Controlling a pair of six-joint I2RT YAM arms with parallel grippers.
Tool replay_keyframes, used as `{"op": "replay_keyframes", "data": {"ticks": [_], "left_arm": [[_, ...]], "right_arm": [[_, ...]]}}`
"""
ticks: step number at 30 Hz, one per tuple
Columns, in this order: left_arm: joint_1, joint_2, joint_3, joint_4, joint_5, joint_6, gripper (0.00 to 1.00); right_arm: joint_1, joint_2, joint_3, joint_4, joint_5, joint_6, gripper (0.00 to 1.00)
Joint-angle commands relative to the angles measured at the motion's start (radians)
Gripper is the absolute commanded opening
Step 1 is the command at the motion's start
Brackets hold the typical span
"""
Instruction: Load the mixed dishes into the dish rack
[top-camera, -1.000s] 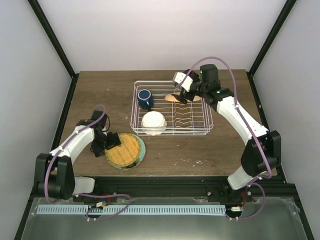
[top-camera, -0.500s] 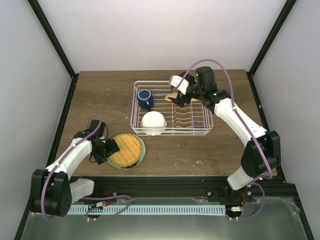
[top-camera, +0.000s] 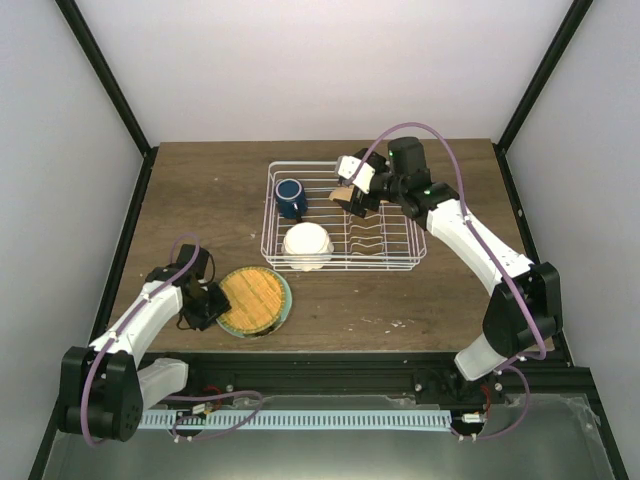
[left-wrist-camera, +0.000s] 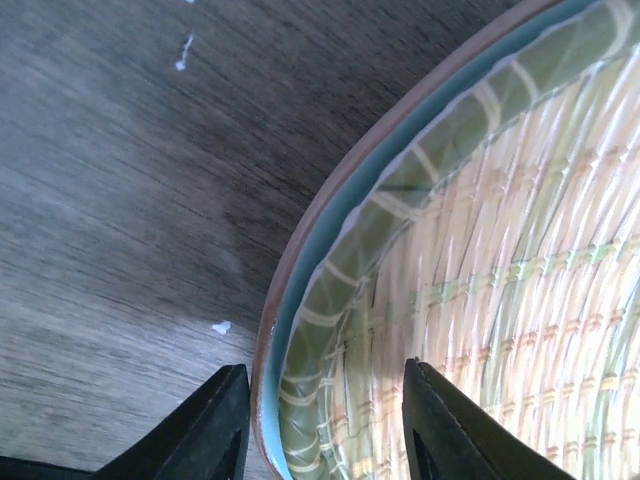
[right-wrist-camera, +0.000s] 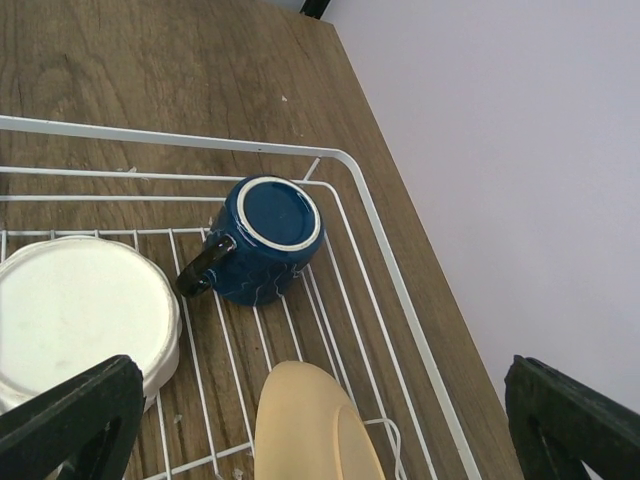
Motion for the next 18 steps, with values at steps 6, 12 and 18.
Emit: {"op": "replay_keyframes", "data": {"ticks": [6, 12, 18], "left_arm": [[0.002, -0.028, 0.000, -0.058, -0.019, -0.023, 0.23], [0.002, -0.058, 0.015, -0.117, -0.030, -0.026, 0.11], [0.000, -0.081, 0.059, -0.185, -0.021, -0.021, 0.01]], "right_arm": [[0.016, -0.030, -0.023, 0.008, 0.036, -0.018, 1.00], [0.018, -0.027, -0.036, 0.010, 0.046, -0.015, 1.00], [0.018, -0.019, -0.046, 0.016, 0.048, -0.005, 1.00]]}}
